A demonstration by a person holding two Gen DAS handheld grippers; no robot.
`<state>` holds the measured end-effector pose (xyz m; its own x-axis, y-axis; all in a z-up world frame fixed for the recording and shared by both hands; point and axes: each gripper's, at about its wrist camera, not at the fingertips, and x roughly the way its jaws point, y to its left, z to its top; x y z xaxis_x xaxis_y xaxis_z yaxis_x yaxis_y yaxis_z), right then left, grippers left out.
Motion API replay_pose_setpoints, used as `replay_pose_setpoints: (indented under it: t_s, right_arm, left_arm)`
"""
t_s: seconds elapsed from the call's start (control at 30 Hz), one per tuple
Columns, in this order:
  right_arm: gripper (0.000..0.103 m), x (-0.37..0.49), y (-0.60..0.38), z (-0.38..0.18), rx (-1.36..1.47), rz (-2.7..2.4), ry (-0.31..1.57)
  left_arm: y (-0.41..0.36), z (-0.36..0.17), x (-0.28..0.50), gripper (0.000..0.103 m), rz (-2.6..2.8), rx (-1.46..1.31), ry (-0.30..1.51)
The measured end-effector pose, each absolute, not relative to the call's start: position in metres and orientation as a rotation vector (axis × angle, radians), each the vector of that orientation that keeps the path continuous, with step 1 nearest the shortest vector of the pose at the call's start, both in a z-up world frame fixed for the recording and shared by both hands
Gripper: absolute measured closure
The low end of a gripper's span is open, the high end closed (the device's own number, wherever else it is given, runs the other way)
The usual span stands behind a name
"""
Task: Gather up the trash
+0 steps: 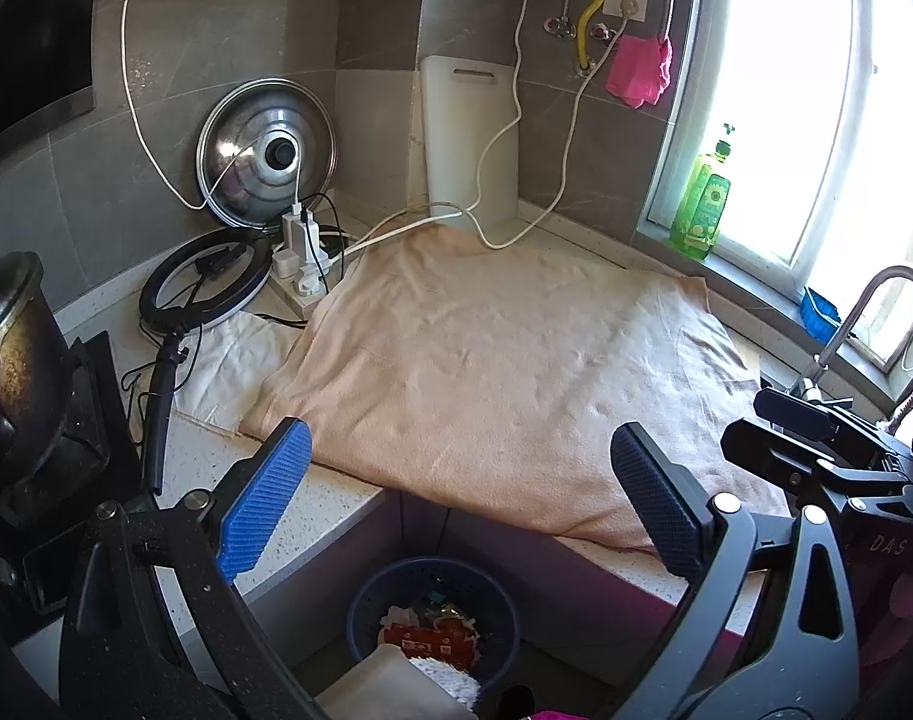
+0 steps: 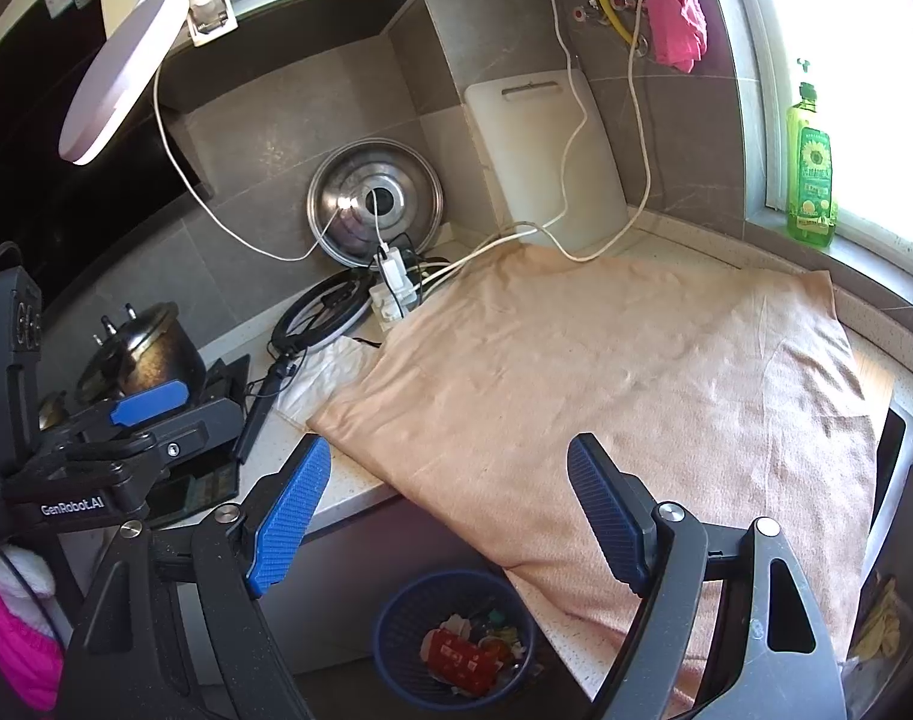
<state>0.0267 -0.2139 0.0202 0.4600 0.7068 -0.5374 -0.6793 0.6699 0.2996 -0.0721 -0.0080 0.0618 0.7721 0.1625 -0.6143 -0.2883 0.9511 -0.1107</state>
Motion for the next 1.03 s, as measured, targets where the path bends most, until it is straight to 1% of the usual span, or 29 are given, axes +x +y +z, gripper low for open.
replay_pose_setpoints:
  t_s: [1.03]
  right_arm:
    - [0.022, 0.0275, -0.2115, 0.0106, 0.037, 0.863, 0.715]
  left_arm:
    - [-0.0035, 0.0586, -0.0749, 0.001, 0.269, -0.200, 0.650]
